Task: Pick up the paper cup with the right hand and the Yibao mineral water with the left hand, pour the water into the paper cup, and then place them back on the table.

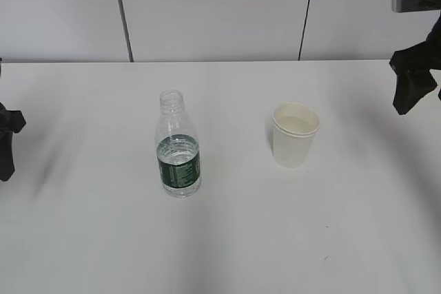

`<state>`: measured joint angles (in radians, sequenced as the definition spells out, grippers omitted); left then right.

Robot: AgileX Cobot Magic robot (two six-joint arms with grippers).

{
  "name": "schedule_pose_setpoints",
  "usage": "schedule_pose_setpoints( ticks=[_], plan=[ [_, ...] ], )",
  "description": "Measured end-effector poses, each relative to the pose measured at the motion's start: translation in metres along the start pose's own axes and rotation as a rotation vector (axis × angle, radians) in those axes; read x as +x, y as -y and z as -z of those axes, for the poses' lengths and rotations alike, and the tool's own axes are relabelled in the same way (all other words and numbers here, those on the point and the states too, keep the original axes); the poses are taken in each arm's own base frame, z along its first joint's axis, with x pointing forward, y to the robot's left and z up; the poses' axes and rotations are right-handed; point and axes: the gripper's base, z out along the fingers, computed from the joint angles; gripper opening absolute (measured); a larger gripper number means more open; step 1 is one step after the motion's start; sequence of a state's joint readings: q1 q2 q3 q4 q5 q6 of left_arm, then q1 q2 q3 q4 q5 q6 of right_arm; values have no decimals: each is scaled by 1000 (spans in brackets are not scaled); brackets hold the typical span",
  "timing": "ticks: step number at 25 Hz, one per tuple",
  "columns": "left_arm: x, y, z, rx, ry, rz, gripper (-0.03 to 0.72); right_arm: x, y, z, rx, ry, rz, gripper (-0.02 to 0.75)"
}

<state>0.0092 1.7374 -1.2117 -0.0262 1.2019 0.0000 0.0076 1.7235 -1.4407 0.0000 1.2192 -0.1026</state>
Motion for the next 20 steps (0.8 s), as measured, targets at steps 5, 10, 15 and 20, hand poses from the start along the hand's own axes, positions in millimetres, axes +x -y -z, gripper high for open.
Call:
schedule_pose_setpoints(
  ticks=[5,10,15,20],
  plan=[
    [4,2,9,24,26,-3,469,1,0,7,2,19,-21,587],
    [15,3,32,27,100,-44,469,11,-1,24,5,58,-23,586],
    [37,4,61,31,196,-51,469,37,-4,38,7,77,-26,585],
    [75,5,72,36,243,-52,469,69,-7,51,9,95,-26,585]
  ],
)
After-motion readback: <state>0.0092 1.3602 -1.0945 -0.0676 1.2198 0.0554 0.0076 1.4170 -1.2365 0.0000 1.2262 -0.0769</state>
